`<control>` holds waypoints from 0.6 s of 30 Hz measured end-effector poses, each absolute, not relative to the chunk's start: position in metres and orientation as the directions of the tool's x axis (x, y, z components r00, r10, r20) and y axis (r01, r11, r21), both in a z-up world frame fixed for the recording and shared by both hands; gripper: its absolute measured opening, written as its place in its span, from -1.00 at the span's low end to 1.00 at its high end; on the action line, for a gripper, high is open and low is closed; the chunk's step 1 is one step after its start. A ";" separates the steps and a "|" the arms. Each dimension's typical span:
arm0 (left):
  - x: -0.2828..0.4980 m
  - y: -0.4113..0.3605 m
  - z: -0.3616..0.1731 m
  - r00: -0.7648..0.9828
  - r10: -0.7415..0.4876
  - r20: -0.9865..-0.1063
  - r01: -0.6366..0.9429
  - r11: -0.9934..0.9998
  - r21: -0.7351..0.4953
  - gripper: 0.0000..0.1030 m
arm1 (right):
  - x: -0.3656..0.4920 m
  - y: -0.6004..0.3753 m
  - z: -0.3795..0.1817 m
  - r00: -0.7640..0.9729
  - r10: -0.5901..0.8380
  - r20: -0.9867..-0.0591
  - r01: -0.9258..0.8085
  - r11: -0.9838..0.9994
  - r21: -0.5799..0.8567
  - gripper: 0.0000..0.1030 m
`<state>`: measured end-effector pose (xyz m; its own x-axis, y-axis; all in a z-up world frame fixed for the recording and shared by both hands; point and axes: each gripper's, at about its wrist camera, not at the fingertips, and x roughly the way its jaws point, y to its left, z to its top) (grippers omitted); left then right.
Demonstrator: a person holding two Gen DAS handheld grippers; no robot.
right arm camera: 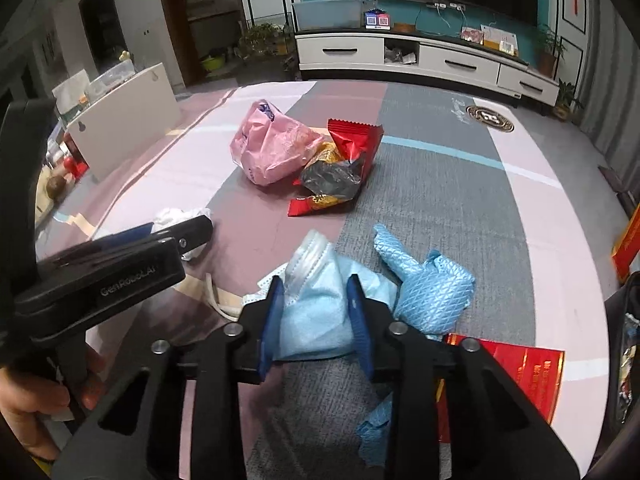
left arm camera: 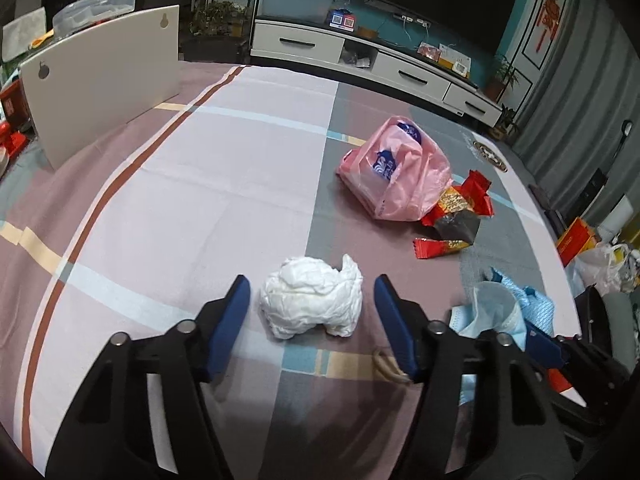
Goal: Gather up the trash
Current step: 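Grasp the white tissue with the left tool while the right tool grasps the blue face mask, then carry the tissue and face mask over the bin and open both tools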
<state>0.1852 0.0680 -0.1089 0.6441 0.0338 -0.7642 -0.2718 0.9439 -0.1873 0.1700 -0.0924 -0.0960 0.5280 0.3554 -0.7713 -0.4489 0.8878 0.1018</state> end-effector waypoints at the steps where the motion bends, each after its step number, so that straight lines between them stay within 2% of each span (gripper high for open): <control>1: 0.185 0.067 -0.109 0.643 0.037 -0.765 -0.272 0.945 -0.183 0.01 | 0.170 -0.092 -0.096 0.531 0.348 -0.773 -0.448 0.889 0.093 -0.47; 3: 0.184 0.066 -0.109 0.642 0.043 -0.765 -0.269 0.947 -0.172 -0.27 | 0.171 -0.092 -0.097 0.529 0.341 -0.777 -0.447 0.890 0.087 -0.59; 6: 0.183 0.070 -0.109 0.646 0.025 -0.763 -0.269 0.943 -0.197 -0.45 | 0.168 -0.091 -0.096 0.539 0.336 -0.773 -0.444 0.893 0.079 -0.72; 12: 0.170 0.076 -0.087 0.695 0.013 -0.718 -0.270 0.932 -0.244 -0.49 | 0.161 -0.097 -0.082 0.548 0.384 -0.743 -0.455 0.882 0.121 -0.80; 18: 0.144 0.072 -0.049 0.774 0.010 -0.633 -0.227 0.938 -0.263 -0.49 | 0.148 -0.118 -0.058 0.530 0.510 -0.677 -0.471 0.842 0.264 -0.80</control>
